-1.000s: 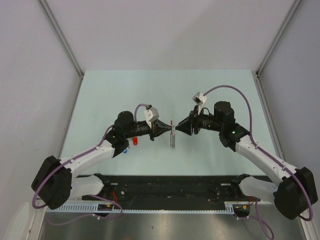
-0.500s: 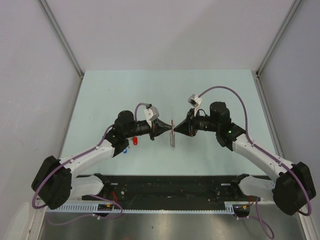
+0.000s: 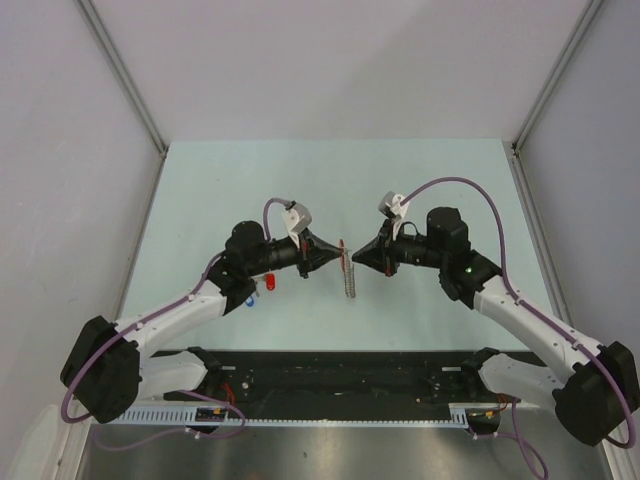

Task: Put the keys on the keyring

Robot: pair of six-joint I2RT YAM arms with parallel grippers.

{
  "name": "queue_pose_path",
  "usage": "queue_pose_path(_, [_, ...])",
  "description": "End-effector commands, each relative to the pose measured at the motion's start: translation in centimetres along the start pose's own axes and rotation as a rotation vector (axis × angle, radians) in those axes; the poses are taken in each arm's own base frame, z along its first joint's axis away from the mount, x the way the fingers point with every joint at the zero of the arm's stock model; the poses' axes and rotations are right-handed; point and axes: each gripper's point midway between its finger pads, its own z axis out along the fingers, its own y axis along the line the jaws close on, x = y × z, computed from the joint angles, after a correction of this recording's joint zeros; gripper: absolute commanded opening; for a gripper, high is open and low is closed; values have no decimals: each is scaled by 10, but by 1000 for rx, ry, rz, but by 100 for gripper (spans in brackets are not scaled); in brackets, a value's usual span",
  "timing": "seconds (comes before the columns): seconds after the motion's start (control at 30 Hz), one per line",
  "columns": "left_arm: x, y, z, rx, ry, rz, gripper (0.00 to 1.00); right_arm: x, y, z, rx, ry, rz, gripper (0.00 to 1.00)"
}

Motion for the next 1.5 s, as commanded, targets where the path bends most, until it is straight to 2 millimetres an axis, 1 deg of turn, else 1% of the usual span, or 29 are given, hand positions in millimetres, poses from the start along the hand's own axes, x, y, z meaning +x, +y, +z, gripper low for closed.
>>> queue_pose_path(0.0, [-34,13,-4,-71,-97,-11,0,-8,17,-7,-36,5,-147,5])
queue_pose_path(0.03, [-35,12,-4,-69,-98,-13,0,-6,18,-7,-40,12,-176,6])
queue_pose_path(0.13, [-40,11,-3,-64,-106,-12,0,-1,26,-6,-55,32,-225,17])
queue_pose_path(0.17, [-40,11,-2,-61,-104,-14,0,1,32,-4,-70,38,-237,23])
queue_pose_path(0.27, [-42,9,-1,-45,-107,-4,0,3,39,-6,-87,41,-280,29])
queue_pose_path(0.33, [-42,6,-1,-26,-107,10,0,2,43,-8,-91,38,-290,31])
queue_pose_path(0.4, [-42,4,-2,-16,-106,21,0,0,39,-9,-57,37,-283,31])
queue_pose_path(0.53, [-41,-5,-6,34,-106,88,0,-12,24,-14,32,-3,-242,32])
queue_pose_path(0.63, [-45,-12,-10,60,-124,130,0,-22,18,-17,27,-43,-198,36])
queue_pose_path(0.67, [-48,-17,-12,80,-134,145,0,-21,21,-17,-10,-45,-186,41])
queue_pose_path(0.7, [-47,-18,-12,87,-136,147,0,-28,22,-18,-22,-77,-183,41])
queue_pose_path(0.73, [-47,-20,-13,97,-140,153,0,-32,20,-19,-26,-99,-183,42])
queue_pose_path(0.77, [-50,-24,-13,118,-153,165,0,-32,23,-19,-54,-110,-188,44])
queue_pose_path(0.8, [-49,-26,-14,129,-155,167,0,-36,23,-18,-64,-139,-212,44])
queue_pose_path(0.87, [-50,-31,-14,159,-161,169,0,-42,28,-18,-97,-168,-217,45])
queue_pose_path(0.97, [-50,-34,-14,176,-164,168,0,-47,33,-16,-128,-192,-246,45])
queue_pose_path(1.1, [-55,-40,-15,197,-189,165,0,-51,28,-12,-134,-207,-261,43])
queue_pose_path(1.23, [-57,-44,-14,209,-199,159,0,-59,33,-10,-167,-244,-279,41])
queue_pose_path(1.33, [-57,-46,-14,212,-205,152,0,-60,31,-8,-167,-246,-281,38])
queue_pose_path(1.47, [-60,-48,-15,213,-217,144,0,-61,34,-8,-187,-251,-287,35])
